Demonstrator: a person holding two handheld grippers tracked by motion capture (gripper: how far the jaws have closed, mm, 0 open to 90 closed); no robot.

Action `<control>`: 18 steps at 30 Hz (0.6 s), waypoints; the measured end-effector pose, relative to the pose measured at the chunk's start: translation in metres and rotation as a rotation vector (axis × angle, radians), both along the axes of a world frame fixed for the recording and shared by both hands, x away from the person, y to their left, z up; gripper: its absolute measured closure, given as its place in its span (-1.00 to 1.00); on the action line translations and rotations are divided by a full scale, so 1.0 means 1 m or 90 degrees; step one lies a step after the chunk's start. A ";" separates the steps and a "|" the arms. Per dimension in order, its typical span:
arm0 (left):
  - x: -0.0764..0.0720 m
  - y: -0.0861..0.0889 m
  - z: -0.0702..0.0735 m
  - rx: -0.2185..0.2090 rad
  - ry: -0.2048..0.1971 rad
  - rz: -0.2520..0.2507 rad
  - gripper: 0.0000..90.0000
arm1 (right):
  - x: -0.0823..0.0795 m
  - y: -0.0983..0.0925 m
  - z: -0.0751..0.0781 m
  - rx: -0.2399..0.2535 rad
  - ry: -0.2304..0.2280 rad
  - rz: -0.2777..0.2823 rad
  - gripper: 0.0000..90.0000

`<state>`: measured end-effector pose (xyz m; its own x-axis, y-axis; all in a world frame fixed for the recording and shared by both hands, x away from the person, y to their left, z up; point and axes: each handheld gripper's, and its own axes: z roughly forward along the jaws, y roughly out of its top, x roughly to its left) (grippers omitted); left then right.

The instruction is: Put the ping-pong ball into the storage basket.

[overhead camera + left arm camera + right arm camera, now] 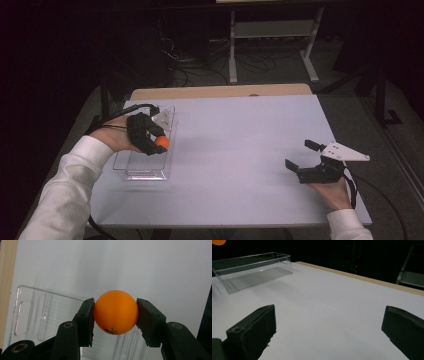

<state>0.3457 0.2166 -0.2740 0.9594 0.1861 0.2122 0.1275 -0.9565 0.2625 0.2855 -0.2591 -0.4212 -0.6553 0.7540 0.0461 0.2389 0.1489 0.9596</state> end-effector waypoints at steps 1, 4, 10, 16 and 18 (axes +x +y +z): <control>0.000 0.000 0.000 0.003 0.001 0.001 0.13 | 0.000 0.000 0.000 0.000 0.000 0.000 -1.00; 0.001 0.001 -0.002 0.014 0.002 0.004 0.13 | 0.000 0.000 0.000 0.001 0.000 0.001 -1.00; 0.003 0.002 -0.004 0.025 0.007 0.006 0.13 | 0.000 0.000 0.000 0.001 0.000 0.000 -1.00; 0.004 0.001 -0.007 0.039 0.013 0.006 0.13 | 0.000 0.001 0.000 0.001 -0.001 0.001 -1.00; 0.005 0.002 -0.008 0.046 0.015 0.007 0.13 | 0.000 0.000 0.000 0.000 0.000 0.001 -1.00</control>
<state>0.3508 0.2184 -0.2818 0.9620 0.1822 0.2032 0.1438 -0.9712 0.1902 0.2856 -0.2588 -0.4212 -0.6563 0.7530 0.0468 0.2389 0.1485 0.9596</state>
